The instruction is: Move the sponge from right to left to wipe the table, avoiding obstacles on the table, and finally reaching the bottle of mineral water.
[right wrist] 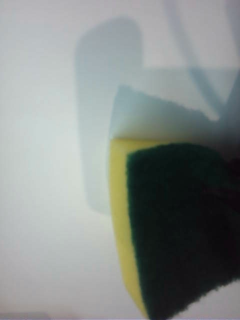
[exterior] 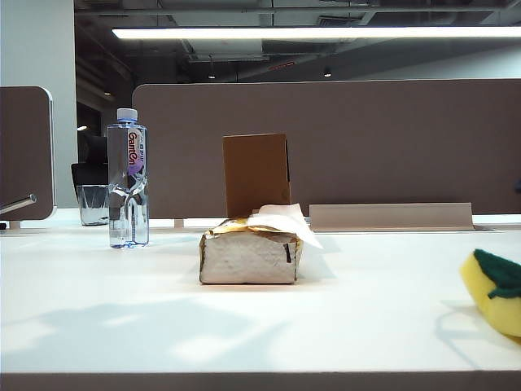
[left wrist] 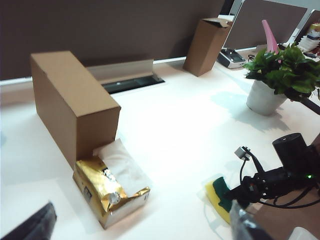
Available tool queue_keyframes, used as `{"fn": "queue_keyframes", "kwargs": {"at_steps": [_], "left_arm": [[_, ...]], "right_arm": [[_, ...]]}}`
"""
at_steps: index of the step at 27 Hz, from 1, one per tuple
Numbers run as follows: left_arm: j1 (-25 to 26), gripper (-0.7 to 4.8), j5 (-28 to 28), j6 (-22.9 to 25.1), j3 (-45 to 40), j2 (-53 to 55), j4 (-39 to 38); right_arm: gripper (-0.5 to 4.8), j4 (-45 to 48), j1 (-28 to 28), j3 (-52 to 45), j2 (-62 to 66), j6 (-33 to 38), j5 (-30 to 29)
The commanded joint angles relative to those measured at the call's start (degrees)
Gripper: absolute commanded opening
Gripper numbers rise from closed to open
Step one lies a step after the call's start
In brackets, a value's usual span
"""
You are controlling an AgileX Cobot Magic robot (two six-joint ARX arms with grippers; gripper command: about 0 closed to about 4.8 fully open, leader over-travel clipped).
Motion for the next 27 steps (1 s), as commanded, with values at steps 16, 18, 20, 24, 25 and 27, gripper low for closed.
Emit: {"fn": "queue_keyframes", "kwargs": {"at_steps": [16,18,20,24,25,27], "left_arm": [[-0.04,4.53,0.42,0.07,0.35,-0.77,-0.11],[-0.04,4.53,0.42,0.07,0.35,-0.77,-0.11],[-0.04,4.53,0.42,0.04,0.35,-0.79,-0.11],[-0.07,4.53,0.42,0.07,0.35,-0.79,-0.11],[-0.07,4.53,0.44,0.07,0.35,-0.79,-0.11],[-0.07,4.53,0.52,0.04,0.35,-0.79,-0.11]], "right_arm": [[-0.09,-8.33,8.04,-1.01,-3.48,5.14,6.45],[-0.09,-7.85,9.68,-0.98,-3.48,6.27,7.65],[-0.09,-7.32,10.91,-0.98,-3.48,7.45,8.63],[-0.09,-6.54,12.50,-0.72,-3.48,9.07,8.90],[-0.09,-6.27,12.94,-0.66,-3.45,9.51,8.98],[-0.09,-5.90,13.62,-0.37,-3.21,10.25,9.18]]}}
